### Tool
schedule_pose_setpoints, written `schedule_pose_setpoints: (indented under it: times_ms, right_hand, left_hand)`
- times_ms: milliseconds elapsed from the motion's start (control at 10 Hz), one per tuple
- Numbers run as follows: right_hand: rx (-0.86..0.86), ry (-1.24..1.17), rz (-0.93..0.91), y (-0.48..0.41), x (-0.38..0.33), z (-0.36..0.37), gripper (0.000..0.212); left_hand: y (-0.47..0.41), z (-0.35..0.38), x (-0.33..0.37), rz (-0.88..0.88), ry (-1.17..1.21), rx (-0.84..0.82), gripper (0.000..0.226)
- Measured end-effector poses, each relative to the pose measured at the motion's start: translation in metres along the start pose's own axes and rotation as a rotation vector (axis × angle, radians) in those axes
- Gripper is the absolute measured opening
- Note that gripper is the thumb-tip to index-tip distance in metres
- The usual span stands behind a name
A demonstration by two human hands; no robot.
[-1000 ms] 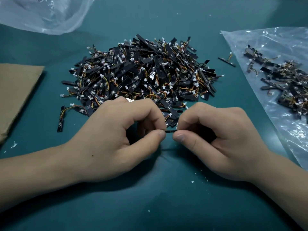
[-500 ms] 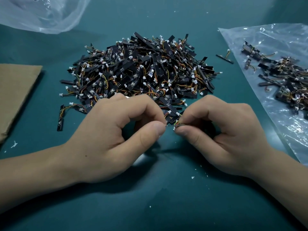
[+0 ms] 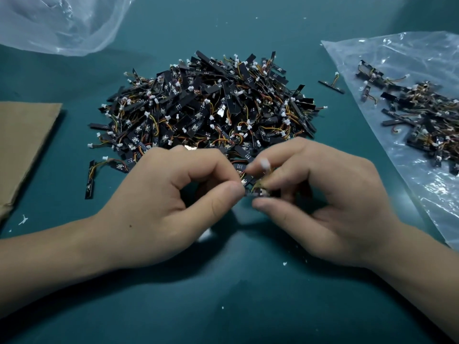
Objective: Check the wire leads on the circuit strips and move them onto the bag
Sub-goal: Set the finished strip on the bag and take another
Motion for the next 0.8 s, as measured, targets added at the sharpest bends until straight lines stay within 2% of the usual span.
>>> schedule_pose_setpoints:
  times_ms: [100,200,400,800]
  right_hand:
    - [-0.046,0.048,0.122,-0.002,0.011,0.003,0.017]
    - [-0.12,0.057,0.158,-0.002,0.018,0.008,0.027]
    - [-0.204,0.122,0.131,-0.002,0.015,0.017,0.028]
    - [-0.274,0.085,0.154,0.001,0.02,0.02,0.023]
  left_hand:
    - [-0.001,-0.002,0.002,0.014,-0.014,0.006,0.019]
    - [-0.002,0.0,0.003,0.041,-0.058,-0.001,0.019]
    - [0.002,0.008,0.0,-0.038,-0.098,-0.042,0.017]
    - [0.001,0.01,-0.002,-0.048,-0.105,-0.062,0.014]
Point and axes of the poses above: each hand's wrist, its own y-axis away from the middle knuckle, its own z-axis out of the palm, x = y × z, the point moved 10 cm from there along -y, towards the middle knuckle, and after that the axes turned 12 degrees about -y, right-handed, at the moved point
